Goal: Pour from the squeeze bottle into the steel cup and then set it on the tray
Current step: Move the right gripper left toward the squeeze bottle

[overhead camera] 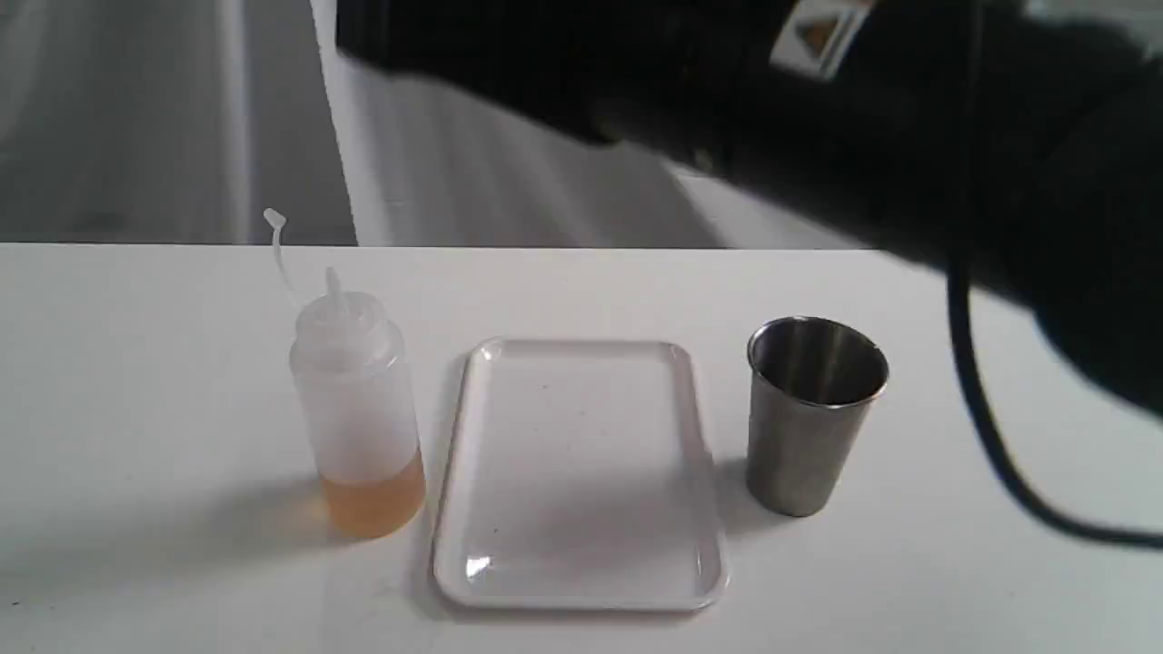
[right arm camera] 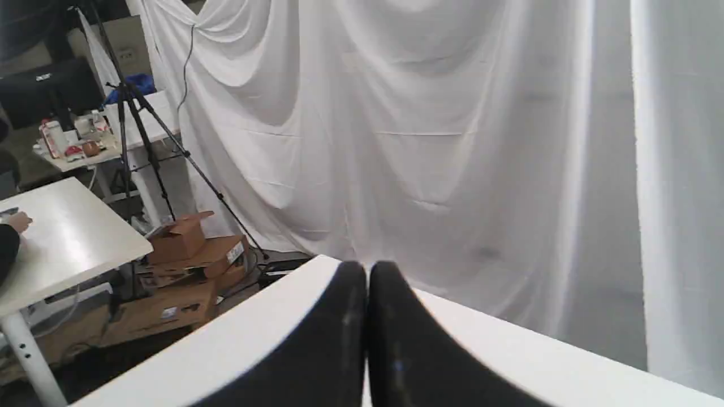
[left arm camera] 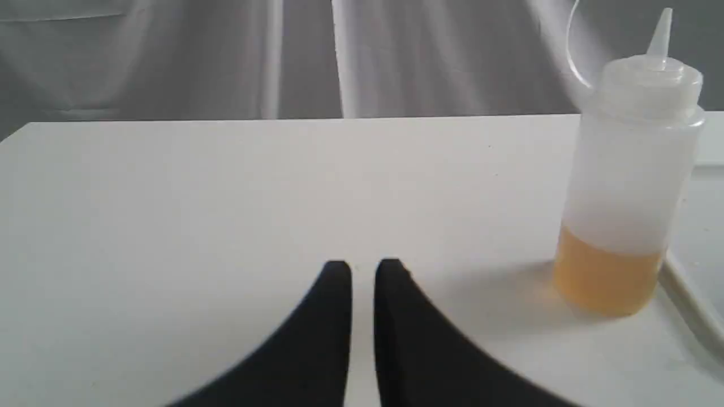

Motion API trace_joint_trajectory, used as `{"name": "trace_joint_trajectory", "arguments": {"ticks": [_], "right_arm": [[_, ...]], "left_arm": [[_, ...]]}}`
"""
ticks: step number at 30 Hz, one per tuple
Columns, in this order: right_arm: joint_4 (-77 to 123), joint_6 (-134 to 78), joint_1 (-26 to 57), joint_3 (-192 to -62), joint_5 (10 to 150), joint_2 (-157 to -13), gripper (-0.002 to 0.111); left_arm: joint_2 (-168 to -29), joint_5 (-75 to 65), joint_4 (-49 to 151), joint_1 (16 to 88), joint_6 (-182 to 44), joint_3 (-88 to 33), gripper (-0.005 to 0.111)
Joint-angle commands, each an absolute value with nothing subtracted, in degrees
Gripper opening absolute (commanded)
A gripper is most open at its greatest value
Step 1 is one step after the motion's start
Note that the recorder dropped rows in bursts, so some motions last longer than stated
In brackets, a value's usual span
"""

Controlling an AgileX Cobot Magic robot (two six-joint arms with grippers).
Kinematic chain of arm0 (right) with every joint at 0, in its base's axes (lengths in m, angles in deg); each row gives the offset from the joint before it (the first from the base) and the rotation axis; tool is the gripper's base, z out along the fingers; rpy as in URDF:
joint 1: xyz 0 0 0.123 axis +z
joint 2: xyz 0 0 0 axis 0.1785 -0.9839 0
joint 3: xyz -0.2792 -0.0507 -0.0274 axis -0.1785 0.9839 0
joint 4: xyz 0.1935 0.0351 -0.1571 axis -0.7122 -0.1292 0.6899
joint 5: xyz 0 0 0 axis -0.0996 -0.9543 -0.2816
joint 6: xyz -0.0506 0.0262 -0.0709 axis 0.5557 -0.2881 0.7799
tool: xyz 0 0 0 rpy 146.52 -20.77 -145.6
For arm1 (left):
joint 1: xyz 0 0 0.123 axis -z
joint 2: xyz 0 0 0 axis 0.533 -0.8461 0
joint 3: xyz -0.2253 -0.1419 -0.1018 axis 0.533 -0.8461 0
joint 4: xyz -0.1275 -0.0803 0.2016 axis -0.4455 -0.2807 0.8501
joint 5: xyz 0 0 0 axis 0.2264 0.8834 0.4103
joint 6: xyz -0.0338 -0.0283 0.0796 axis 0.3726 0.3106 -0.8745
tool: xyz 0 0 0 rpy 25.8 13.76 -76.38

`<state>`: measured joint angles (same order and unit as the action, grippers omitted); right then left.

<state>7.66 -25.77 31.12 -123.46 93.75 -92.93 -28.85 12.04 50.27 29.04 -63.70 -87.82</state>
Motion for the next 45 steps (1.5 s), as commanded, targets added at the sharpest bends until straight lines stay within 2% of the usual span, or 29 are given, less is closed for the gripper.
{"name": "trace_joint_trajectory", "arguments": {"ticks": [1, 9, 20, 26, 29, 33, 37, 39, 45], "right_arm": [[3.91, -14.99, 34.69, -116.57, 104.76, -92.84, 0.0], [0.27, -12.95, 38.35, -107.36, 110.57, -96.44, 0.0], [-0.41, -12.95, 38.35, -106.39, 118.28, -108.15, 0.0], [12.52, -12.95, 38.45, -106.39, 119.4, -110.83, 0.001], [12.9, -13.99, 38.45, -106.39, 121.91, -112.93, 0.011], [11.0, -14.73, 38.45, -106.39, 126.01, -116.24, 0.04], [6.99, -15.73, 38.45, -106.39, 126.43, -117.01, 0.09], [7.35, -15.73, 38.32, -106.49, 127.02, -117.01, 0.104], [7.91, -16.99, 38.32, -106.74, 128.47, -117.01, 0.105]], "left_arm": [[-28.7, 11.55, 50.1, 29.5, -63.55, -88.07, 0.008], [-28.7, 11.55, 50.1, 29.5, -63.55, -88.07, 0.008], [-28.7, 11.55, 50.1, 29.5, -63.44, -88.07, 0.008], [-28.7, 11.55, 50.1, 29.5, -63.59, -88.07, 0.008], [-28.7, 11.55, 50.1, 29.5, -63.59, -88.07, 0.008], [-28.7, 11.55, 50.1, 29.5, -63.59, -88.07, 0.008], [-28.7, 11.55, 50.1, 29.5, -63.45, -88.07, 0.008], [-28.7, 11.55, 50.1, 29.5, -63.45, -88.07, 0.008], [-28.7, 11.55, 50.1, 29.5, -63.45, -88.07, 0.008]]}}
